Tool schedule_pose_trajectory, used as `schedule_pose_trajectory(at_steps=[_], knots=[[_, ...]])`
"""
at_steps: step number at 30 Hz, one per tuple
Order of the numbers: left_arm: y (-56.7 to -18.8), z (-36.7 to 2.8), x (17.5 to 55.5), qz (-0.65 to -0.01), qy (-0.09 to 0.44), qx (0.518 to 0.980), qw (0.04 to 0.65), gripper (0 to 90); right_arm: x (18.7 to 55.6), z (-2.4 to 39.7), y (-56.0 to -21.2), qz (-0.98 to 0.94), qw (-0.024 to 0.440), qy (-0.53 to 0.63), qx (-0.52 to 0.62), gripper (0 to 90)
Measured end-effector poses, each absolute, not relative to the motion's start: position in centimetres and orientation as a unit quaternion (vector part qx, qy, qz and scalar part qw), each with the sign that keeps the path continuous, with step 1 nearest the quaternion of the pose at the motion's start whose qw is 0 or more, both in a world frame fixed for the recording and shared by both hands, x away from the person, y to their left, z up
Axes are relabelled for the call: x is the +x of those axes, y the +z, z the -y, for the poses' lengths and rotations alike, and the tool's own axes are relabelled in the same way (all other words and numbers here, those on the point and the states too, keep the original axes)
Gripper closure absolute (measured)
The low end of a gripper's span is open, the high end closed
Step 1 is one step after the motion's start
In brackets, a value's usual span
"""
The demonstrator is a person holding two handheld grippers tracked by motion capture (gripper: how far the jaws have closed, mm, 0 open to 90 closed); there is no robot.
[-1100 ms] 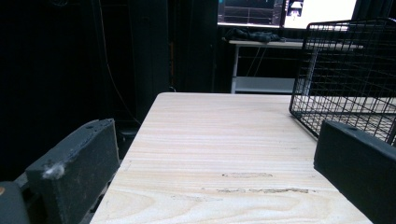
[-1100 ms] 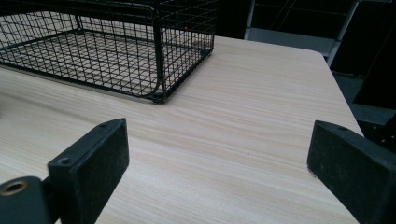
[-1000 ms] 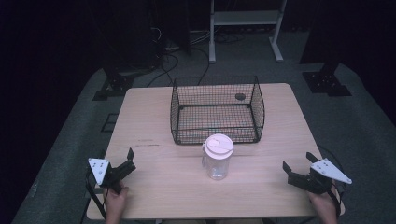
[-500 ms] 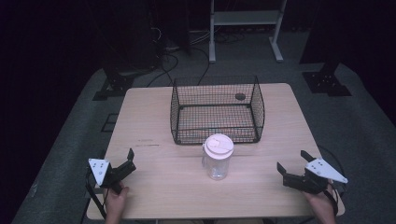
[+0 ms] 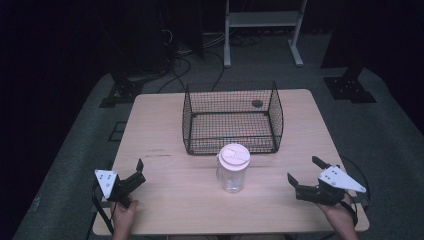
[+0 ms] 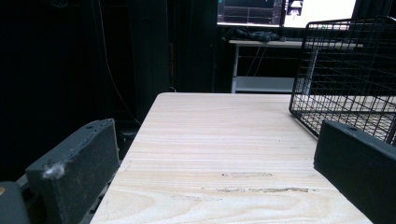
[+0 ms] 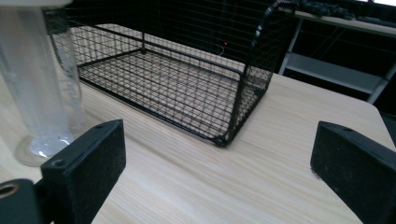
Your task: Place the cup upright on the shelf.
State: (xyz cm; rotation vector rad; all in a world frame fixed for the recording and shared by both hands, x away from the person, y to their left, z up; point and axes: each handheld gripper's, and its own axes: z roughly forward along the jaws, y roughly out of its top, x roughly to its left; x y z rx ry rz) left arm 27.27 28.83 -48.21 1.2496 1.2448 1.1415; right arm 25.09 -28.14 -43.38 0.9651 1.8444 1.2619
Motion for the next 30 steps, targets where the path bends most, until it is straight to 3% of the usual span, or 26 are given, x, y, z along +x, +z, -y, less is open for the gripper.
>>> schedule_pose_trajectory(at_steps=[14, 30], knots=[[-48.2, -28.8, 27.3, -0.513, 0.472, 0.517, 0.497, 0.0, 24.5, 24.8, -41.6, -0.732, 0.329, 0.507, 0.314, 2.8], [-48.2, -28.7, 27.3, -0.513, 0.474, 0.517, 0.496, 0.0, 24.2, 21.3, -42.1, -0.753, 0.299, 0.518, 0.276, 2.7]])
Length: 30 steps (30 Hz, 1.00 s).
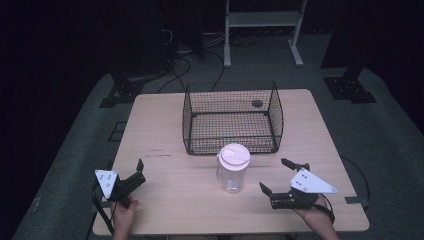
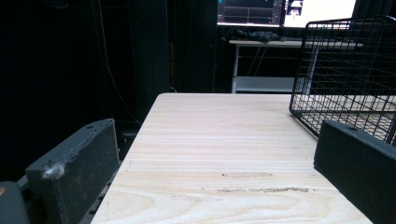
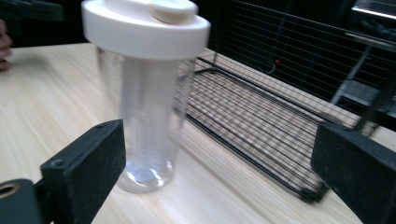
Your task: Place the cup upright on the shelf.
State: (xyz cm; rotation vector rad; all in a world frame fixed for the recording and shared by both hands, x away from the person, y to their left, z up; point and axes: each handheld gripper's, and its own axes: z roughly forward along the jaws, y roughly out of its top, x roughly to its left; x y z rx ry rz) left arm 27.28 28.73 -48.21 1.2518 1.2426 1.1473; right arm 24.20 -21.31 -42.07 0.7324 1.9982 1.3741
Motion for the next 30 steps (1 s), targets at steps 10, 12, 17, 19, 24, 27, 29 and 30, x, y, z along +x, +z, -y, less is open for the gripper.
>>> schedule_pose_trajectory(at_steps=[10, 12, 17, 19, 24, 27, 29, 30], knots=[[-48.2, -28.7, 27.3, -0.512, 0.474, 0.517, 0.496, 0.0, 24.2, 19.1, -42.0, -0.761, 0.278, 0.528, 0.255, 2.4], [-48.2, -28.7, 27.3, -0.512, 0.474, 0.517, 0.496, 0.0, 24.4, 18.7, -41.9, -0.761, 0.277, 0.53, 0.254, 2.4], [-48.2, -28.8, 27.3, -0.512, 0.473, 0.517, 0.497, 0.0, 24.9, 17.6, -41.8, -0.759, 0.277, 0.534, 0.248, 0.9], [-48.2, -28.8, 27.3, -0.512, 0.473, 0.517, 0.497, 0.0, 25.2, 17.3, -41.7, -0.759, 0.273, 0.537, 0.248, 0.9], [-48.2, -28.8, 27.3, -0.512, 0.472, 0.517, 0.498, 0.0, 26.0, 16.6, -41.5, -0.756, 0.268, 0.541, 0.252, 0.9], [-48.2, -28.8, 27.3, -0.512, 0.473, 0.517, 0.498, 0.0, 26.2, 16.2, -41.4, -0.757, 0.265, 0.543, 0.249, 0.9], [-48.2, -28.8, 27.2, -0.512, 0.472, 0.517, 0.498, 0.0, 26.4, 15.9, -41.3, -0.755, 0.265, 0.545, 0.25, 0.8], [-48.2, -28.8, 27.2, -0.512, 0.472, 0.517, 0.498, 0.0, 26.7, 15.6, -41.2, -0.754, 0.259, 0.55, 0.251, 0.8]])
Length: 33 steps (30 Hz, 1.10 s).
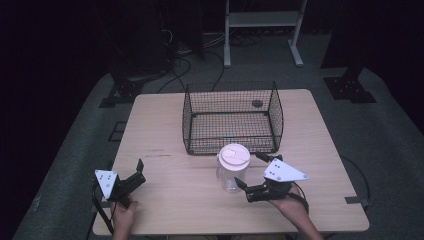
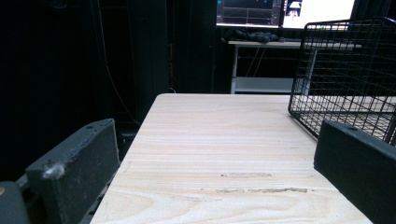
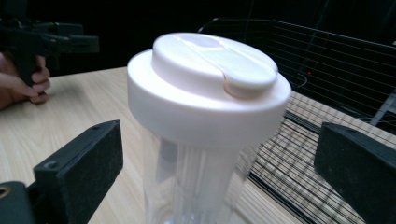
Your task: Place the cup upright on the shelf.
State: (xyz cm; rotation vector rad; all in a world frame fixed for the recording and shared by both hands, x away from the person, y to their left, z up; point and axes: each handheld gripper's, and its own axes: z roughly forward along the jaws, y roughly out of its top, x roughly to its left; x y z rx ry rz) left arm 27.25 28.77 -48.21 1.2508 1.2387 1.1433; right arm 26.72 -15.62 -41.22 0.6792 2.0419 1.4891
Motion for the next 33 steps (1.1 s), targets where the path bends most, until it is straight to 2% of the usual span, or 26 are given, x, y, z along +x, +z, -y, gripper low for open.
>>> schedule_pose_trajectory(at_steps=[25, 28, 33], knots=[[-48.2, -28.8, 27.2, -0.513, 0.47, 0.515, 0.501, 0.0, 28.6, 12.5, -41.6, -0.753, 0.278, 0.543, 0.245, 1.0], [-48.2, -28.9, 27.2, -0.513, 0.47, 0.514, 0.502, 0.0, 28.5, 12.6, -41.8, -0.752, 0.278, 0.546, 0.245, 4.6], [-48.2, -28.9, 27.2, -0.513, 0.47, 0.515, 0.502, 0.0, 28.4, 12.6, -41.8, -0.75, 0.282, 0.546, 0.245, 5.1]])
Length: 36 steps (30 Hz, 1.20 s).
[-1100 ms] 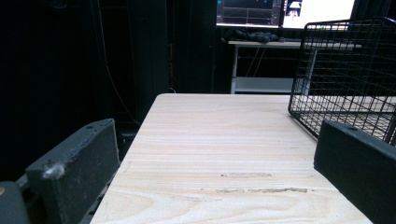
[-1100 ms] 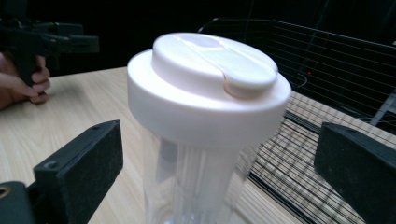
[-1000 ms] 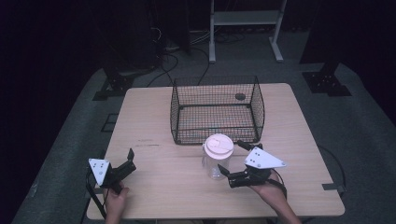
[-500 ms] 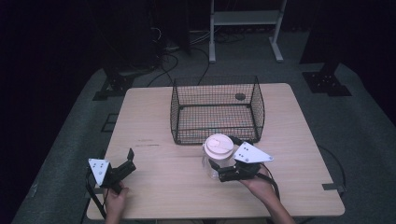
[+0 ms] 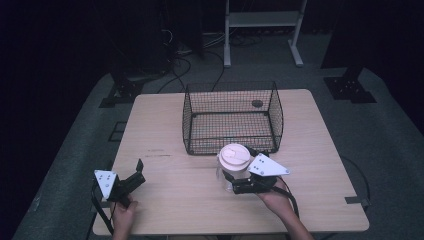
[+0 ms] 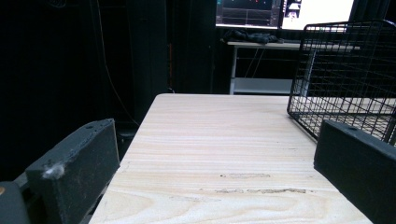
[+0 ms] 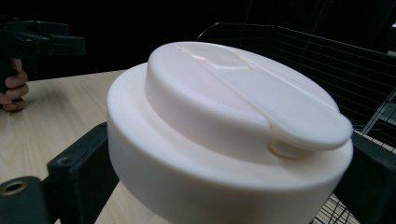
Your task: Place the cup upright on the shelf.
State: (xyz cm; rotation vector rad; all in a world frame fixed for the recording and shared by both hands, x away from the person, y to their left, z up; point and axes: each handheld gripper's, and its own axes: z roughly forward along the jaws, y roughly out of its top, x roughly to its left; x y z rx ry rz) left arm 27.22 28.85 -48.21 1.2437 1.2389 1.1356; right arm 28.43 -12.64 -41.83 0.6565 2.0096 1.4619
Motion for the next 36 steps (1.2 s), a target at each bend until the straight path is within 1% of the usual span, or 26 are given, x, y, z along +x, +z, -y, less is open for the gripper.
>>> schedule_pose_trajectory(at_steps=[8, 13, 16, 23, 28, 36], knots=[[-48.2, -28.9, 27.2, -0.513, 0.469, 0.514, 0.502, 0.0, 28.2, 12.6, -41.5, -0.754, 0.289, 0.537, 0.243, 5.4], [-48.2, -28.9, 27.2, -0.513, 0.47, 0.514, 0.502, 0.0, 28.2, 12.7, -40.3, -0.746, 0.291, 0.548, 0.243, 5.9], [-48.2, -28.8, 27.2, -0.512, 0.47, 0.515, 0.502, 0.0, 28.5, 12.8, -39.3, -0.742, 0.304, 0.547, 0.243, 6.3], [-48.2, -28.9, 27.2, -0.513, 0.469, 0.515, 0.502, 0.0, 29.3, 13.0, -38.3, -0.726, 0.311, 0.559, 0.251, 6.4], [-48.2, -28.9, 27.2, -0.512, 0.47, 0.515, 0.502, 0.0, 29.6, 12.8, -37.6, -0.727, 0.316, 0.557, 0.248, 6.4], [-48.2, -28.8, 27.2, -0.512, 0.47, 0.514, 0.502, 0.0, 30.4, 12.4, -35.4, -0.719, 0.324, 0.567, 0.24, 6.5]])
